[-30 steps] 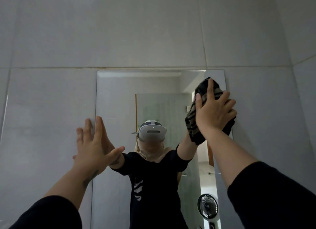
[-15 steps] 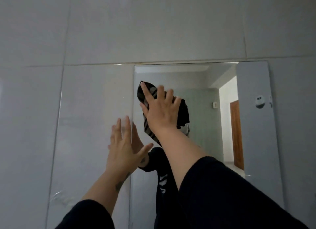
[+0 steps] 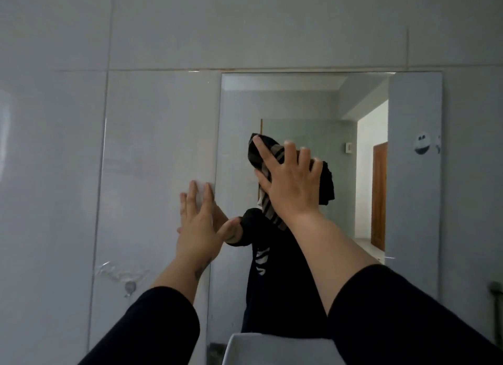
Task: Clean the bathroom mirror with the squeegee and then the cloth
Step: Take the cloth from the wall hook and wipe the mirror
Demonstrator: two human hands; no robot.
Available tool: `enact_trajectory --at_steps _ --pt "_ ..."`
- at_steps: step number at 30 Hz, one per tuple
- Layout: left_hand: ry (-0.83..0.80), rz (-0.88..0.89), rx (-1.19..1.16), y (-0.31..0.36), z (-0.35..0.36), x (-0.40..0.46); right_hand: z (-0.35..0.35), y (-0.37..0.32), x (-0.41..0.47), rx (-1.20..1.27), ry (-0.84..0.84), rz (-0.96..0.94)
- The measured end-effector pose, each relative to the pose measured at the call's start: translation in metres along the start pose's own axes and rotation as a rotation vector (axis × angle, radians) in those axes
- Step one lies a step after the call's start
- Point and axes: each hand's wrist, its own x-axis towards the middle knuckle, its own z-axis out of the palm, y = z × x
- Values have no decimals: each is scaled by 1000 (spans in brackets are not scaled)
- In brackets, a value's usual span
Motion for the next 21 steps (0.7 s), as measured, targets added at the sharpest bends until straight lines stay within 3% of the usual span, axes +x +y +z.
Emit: enact_trajectory --at_steps 5,13,21 --pt "-32 -46 9 3 -2 0 -12 61 -10 -12 -106 171" --pt "-34 -37 4 1 -1 -1 -18 151 -46 -80 -89 494" --pt "-27 -16 22 5 -1 -2 -12 160 -98 -7 -72 780"
